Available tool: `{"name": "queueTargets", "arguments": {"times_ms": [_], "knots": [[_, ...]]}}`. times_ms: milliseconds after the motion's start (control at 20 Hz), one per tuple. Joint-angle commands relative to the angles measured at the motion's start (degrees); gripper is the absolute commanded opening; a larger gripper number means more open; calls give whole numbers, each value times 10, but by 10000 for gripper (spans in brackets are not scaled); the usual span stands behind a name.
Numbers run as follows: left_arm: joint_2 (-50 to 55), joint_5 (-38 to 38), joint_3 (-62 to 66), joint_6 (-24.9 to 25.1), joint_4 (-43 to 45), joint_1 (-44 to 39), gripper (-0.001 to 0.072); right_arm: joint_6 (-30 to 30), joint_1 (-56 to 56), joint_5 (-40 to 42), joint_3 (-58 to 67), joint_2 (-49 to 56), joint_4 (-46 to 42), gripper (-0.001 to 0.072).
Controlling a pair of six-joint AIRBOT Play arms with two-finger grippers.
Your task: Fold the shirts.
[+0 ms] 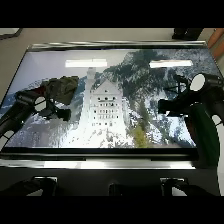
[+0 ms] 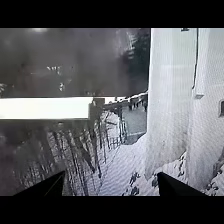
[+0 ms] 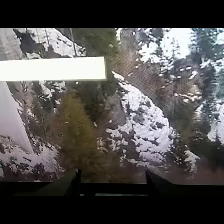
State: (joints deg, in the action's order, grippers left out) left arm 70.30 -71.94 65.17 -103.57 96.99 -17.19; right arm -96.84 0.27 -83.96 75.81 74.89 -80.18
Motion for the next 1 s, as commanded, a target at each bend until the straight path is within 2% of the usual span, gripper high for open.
{"name": "queueTargets", "arguments": {"times_ms": [0, 700, 950], "knots": [[0, 0, 0, 0, 0, 0, 706, 0, 0, 0, 0, 0, 0, 505], [0, 5, -1, -2, 0, 0, 706, 0, 0, 1, 0, 0, 0, 505], [1, 128, -5, -6, -21, 0, 706, 0, 0, 86, 0, 0, -11, 497]]}}
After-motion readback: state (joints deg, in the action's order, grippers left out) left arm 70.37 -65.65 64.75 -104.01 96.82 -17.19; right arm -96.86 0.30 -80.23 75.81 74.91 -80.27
